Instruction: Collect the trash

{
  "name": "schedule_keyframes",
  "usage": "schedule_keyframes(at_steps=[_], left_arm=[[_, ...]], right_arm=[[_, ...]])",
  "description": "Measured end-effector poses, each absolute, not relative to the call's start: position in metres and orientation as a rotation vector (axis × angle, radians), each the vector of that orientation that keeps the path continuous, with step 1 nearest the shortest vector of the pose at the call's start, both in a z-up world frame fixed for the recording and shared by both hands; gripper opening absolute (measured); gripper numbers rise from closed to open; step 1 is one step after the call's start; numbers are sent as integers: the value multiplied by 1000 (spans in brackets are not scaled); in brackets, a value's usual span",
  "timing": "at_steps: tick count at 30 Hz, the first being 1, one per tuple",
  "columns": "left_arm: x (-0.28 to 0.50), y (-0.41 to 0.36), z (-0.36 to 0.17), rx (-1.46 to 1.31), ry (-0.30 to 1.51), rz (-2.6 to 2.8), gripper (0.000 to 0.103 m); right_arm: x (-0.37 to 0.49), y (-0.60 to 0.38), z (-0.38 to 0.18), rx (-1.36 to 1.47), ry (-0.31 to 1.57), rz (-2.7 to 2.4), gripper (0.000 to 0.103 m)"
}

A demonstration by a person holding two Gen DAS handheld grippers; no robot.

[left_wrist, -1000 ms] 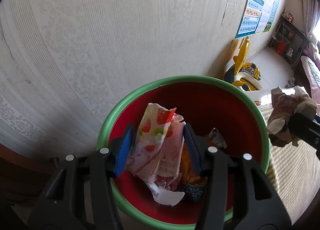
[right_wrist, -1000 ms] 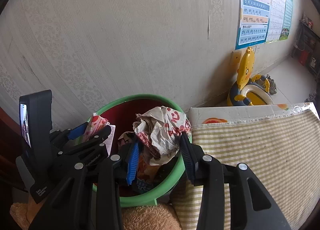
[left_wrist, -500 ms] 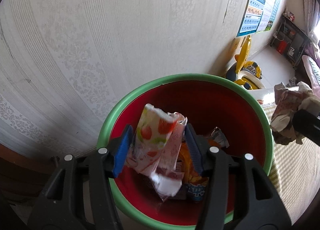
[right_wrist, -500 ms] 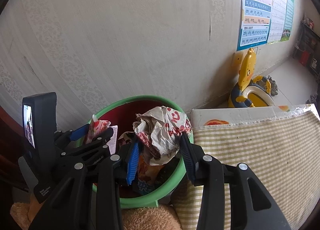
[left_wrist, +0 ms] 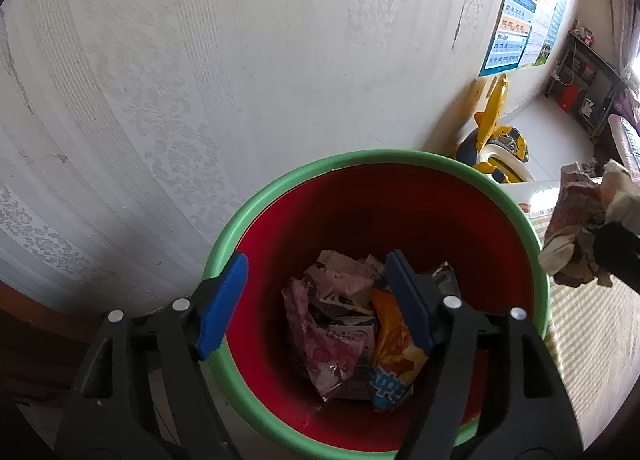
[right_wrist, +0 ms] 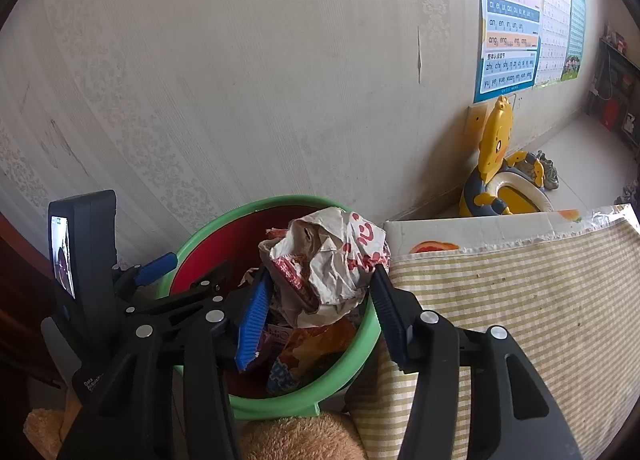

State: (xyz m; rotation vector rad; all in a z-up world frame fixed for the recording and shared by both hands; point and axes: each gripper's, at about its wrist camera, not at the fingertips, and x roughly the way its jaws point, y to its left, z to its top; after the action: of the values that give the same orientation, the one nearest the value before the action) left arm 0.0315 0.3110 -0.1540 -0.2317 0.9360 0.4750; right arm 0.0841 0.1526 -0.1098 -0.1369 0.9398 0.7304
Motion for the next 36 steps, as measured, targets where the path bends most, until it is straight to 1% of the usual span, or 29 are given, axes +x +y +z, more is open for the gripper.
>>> schedule_keyframes(at_steps=[3,4,5,17,18,23,24,28,29,31,32,34,36], left_arm=[[30,310,-153,-229,935,485,71],[29,310,-152,-230,934,488,71],[28,311,-151,-230,933,491,71],[23,301,-138,-211,924,489,71],[22,300,-136,-208,921,488,74],[19,283,-114,-195,876,465,77],[19,276,-108,-188,862,456,79],[15,243,-81,-168,799,400,91],[15,236,-76,-165,787,391,92],[13,217,-63,-159,749,357,97],[11,205,-54,-155,719,340,98],[7,187,-41,-146,677,324,98],[2,166,-26,-133,614,309,98]], right_arm=[[85,153,-110,-131,940,736,56],[85,153,-109,-130,941,738,60],[85,153,-109,-129,940,737,61],[78,131,-98,-90,917,721,62],[77,124,-97,-79,915,714,62],[70,84,-84,-42,890,658,64],[68,77,-81,-37,882,645,68],[52,34,-62,-17,818,576,74],[48,26,-59,-13,807,564,75],[38,3,-49,-6,769,528,80],[34,-7,-44,-3,751,514,81],[27,-24,-37,0,719,491,90],[15,-44,-27,7,662,459,96]])
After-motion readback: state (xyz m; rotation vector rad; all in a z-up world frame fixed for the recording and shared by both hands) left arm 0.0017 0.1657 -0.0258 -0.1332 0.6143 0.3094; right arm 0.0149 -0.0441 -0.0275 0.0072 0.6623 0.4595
